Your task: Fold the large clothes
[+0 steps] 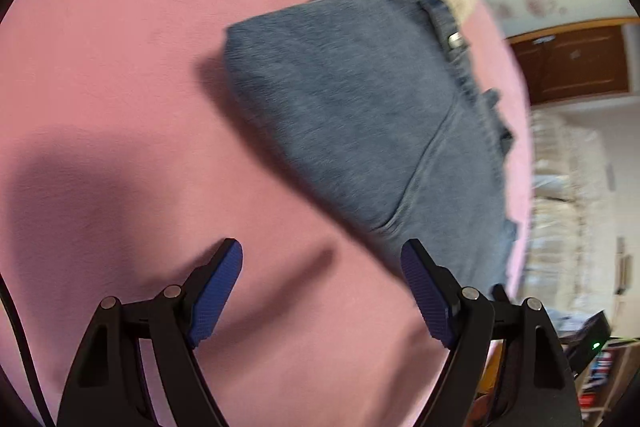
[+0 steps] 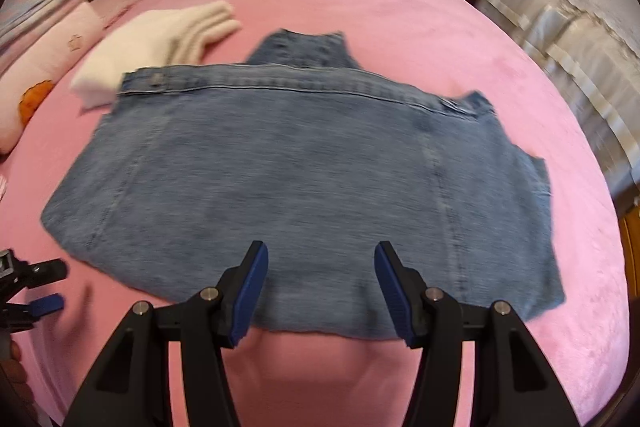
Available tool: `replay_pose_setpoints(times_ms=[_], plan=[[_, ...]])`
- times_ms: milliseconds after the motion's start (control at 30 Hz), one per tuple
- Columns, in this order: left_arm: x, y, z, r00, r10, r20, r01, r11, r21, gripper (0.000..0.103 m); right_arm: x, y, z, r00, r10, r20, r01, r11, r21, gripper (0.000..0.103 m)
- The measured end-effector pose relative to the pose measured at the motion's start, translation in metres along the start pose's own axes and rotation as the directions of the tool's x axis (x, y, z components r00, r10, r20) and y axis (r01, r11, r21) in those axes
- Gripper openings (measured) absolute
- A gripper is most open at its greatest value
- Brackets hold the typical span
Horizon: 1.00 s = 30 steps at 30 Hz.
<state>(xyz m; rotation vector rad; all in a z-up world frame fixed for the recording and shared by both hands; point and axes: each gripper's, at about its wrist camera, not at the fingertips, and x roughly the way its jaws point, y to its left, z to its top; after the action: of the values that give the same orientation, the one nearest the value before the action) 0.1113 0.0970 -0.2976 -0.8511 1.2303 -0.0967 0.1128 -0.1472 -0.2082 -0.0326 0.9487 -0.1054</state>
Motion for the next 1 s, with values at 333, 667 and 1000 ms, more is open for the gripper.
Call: replay_pose_setpoints(times_ms=[333,667,1000], plan=[[0.049,-0.015,0.049,0.964,-0.206,0.165,0.190,0.976,0.108,0.080,0.019,0.012,0.000,0.996,0.068,0.050,-0.069,0.998,0.006,0.056],[0.059,-0.048,0.077,0.965,-0.153,0.214,0.115,0.976,0.183,0.022,0.039,0.006,0.005,0.997,0.013,0.079,-0.014,1.000,0.019,0.055],[-0.002,-0.149,0.030,0.923,-0.180,0.340,-0.016,0.865,0.502,0.015,0.091,0.030,0.022,0.998,-0.025,0.051,0.034,0.981,-0.192,0.003]])
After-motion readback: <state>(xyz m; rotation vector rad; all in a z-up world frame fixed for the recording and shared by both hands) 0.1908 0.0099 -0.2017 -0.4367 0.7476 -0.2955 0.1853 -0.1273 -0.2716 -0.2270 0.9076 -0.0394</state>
